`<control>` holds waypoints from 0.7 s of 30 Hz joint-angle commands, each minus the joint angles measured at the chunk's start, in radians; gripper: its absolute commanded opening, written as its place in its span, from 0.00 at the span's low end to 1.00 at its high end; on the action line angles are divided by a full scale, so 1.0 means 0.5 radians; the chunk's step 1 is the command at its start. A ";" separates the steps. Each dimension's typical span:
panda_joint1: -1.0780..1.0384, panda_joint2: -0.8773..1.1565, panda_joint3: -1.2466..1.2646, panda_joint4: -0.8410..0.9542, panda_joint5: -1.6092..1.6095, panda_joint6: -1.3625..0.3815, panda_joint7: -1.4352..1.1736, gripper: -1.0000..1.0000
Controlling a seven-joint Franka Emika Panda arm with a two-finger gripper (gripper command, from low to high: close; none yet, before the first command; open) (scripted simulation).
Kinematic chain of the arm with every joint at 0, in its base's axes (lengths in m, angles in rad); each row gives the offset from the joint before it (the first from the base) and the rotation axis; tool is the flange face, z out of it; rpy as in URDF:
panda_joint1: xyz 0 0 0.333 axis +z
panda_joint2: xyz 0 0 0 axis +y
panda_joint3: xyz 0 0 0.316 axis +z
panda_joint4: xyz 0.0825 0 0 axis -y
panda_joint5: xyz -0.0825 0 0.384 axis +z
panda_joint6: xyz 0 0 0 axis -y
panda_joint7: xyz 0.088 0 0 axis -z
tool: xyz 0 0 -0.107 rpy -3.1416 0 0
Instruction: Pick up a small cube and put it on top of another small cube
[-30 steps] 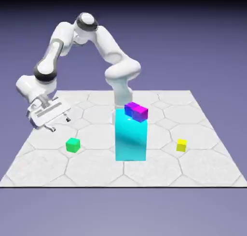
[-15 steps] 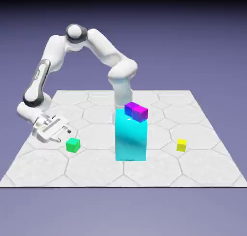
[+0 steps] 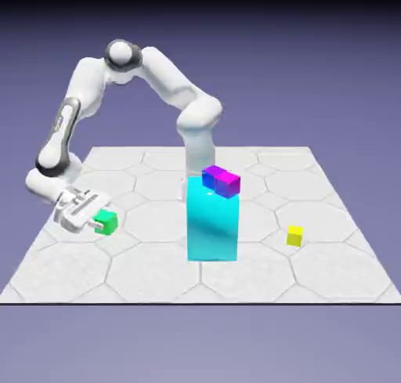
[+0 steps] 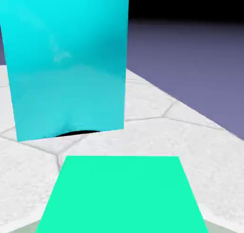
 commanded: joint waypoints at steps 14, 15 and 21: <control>1.015 -0.033 0.825 0.339 -0.379 -0.919 0.171 0.00; 1.087 -0.050 0.853 0.368 -0.422 -0.999 0.178 0.00; 1.522 -0.152 1.027 0.541 -0.679 -1.480 0.219 0.00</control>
